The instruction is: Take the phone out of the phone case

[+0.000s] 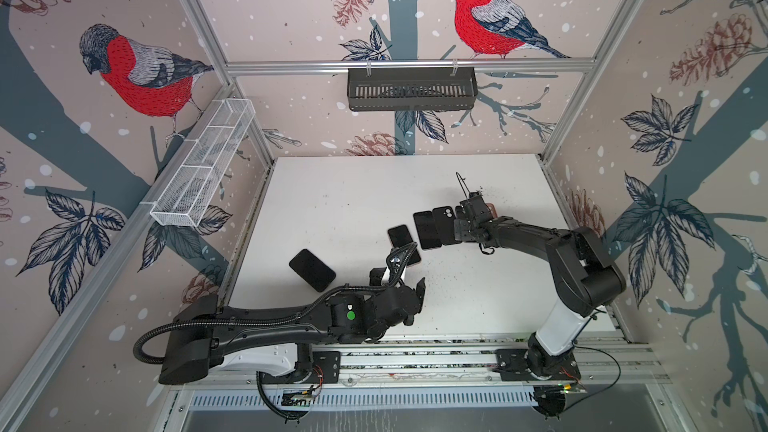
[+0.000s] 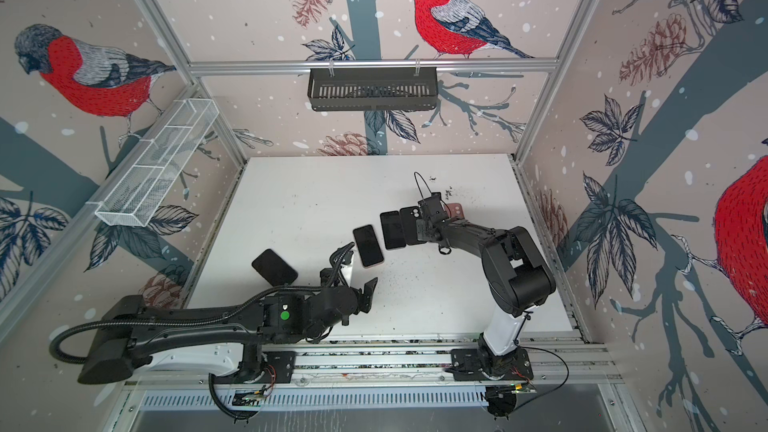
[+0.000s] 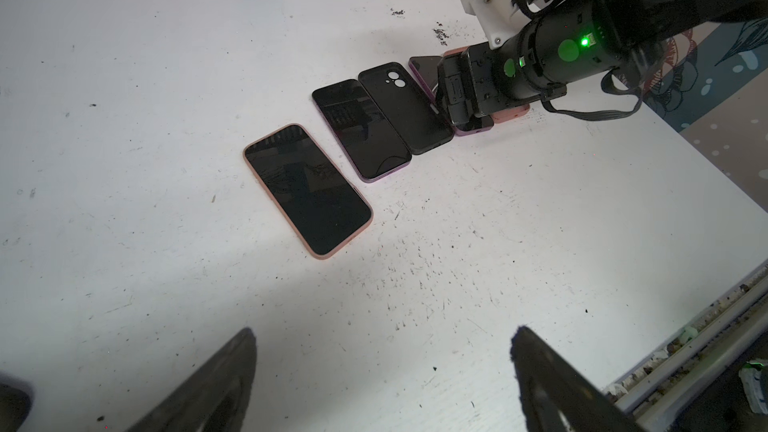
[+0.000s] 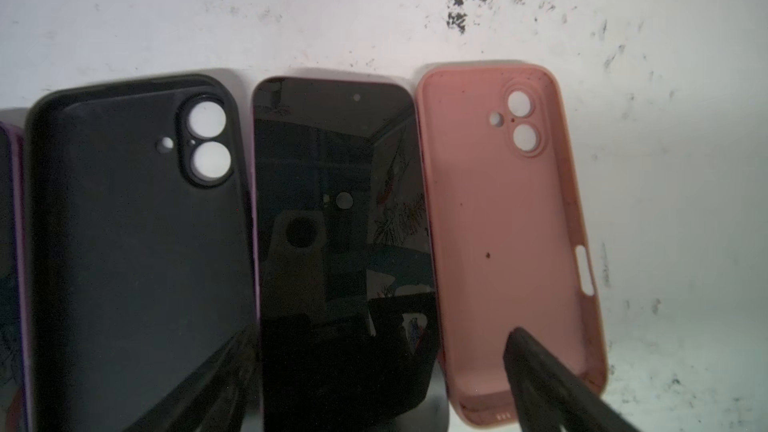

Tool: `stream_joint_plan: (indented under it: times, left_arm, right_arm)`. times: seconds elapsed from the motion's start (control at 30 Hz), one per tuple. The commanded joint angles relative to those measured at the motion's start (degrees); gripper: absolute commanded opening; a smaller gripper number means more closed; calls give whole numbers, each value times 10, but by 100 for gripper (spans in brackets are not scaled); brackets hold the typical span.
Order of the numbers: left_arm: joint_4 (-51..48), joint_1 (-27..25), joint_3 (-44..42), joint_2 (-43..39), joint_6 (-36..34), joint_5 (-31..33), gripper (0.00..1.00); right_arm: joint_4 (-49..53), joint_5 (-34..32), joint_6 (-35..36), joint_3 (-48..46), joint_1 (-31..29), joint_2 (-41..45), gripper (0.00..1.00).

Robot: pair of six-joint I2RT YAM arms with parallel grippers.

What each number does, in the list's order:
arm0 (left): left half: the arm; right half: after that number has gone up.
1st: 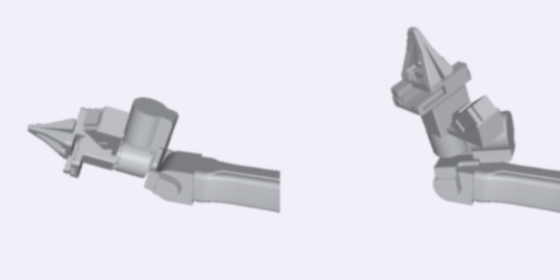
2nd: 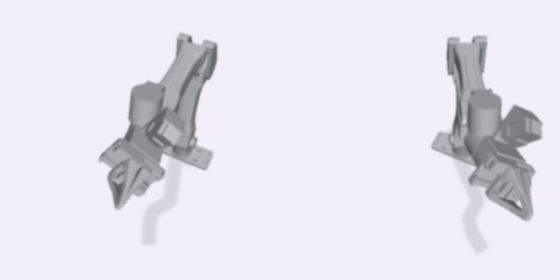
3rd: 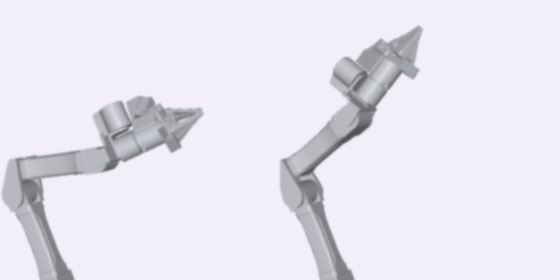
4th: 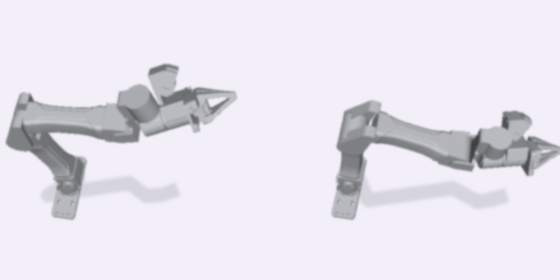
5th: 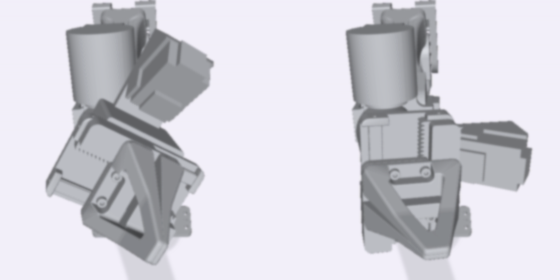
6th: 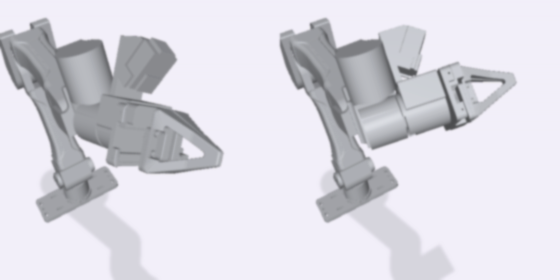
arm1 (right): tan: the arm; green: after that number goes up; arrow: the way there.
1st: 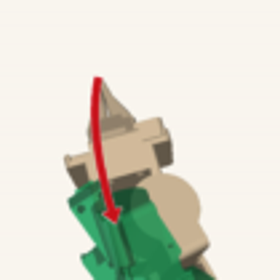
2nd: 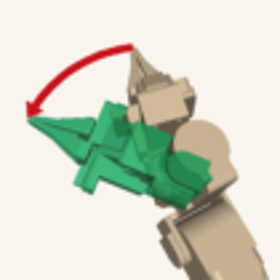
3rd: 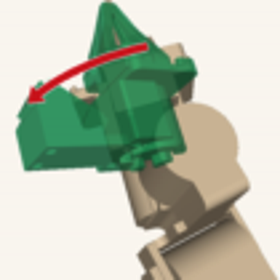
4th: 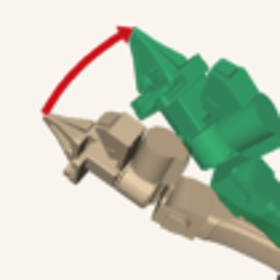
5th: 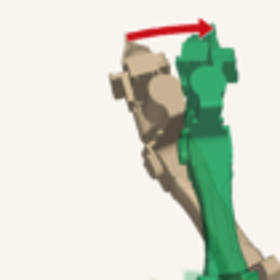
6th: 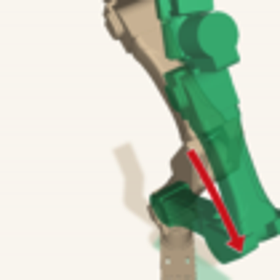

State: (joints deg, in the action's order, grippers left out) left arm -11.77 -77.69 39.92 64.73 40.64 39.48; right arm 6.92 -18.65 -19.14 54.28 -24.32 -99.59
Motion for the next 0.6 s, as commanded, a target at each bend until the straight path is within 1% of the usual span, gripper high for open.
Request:
stream_joint_plan:
  times: [0.0, 0.1, 0.23, 0.4, 0.57]
  left_arm:
    - [15, 0, -2, 0, 15, 7, 95]
    - [20, 0, -5, 0, 15, 5, 95]
    - [18, 0, -8, -3, 17, 3, 95]
    - [22, 0, -16, -7, 20, 1, 95]
    - [22, 0, -18, -9, 22, 0, 95]
  right_arm:
    - [-6, 20, 4, -3, -2, 11, 96]
    - [-7, 21, 12, 0, 0, 10, 98]
    - [11, 18, 21, 14, 2, -9, 97]
    - [14, 20, 12, 13, 15, -20, 97]
    - [1, 26, 8, -4, 22, -4, 97]
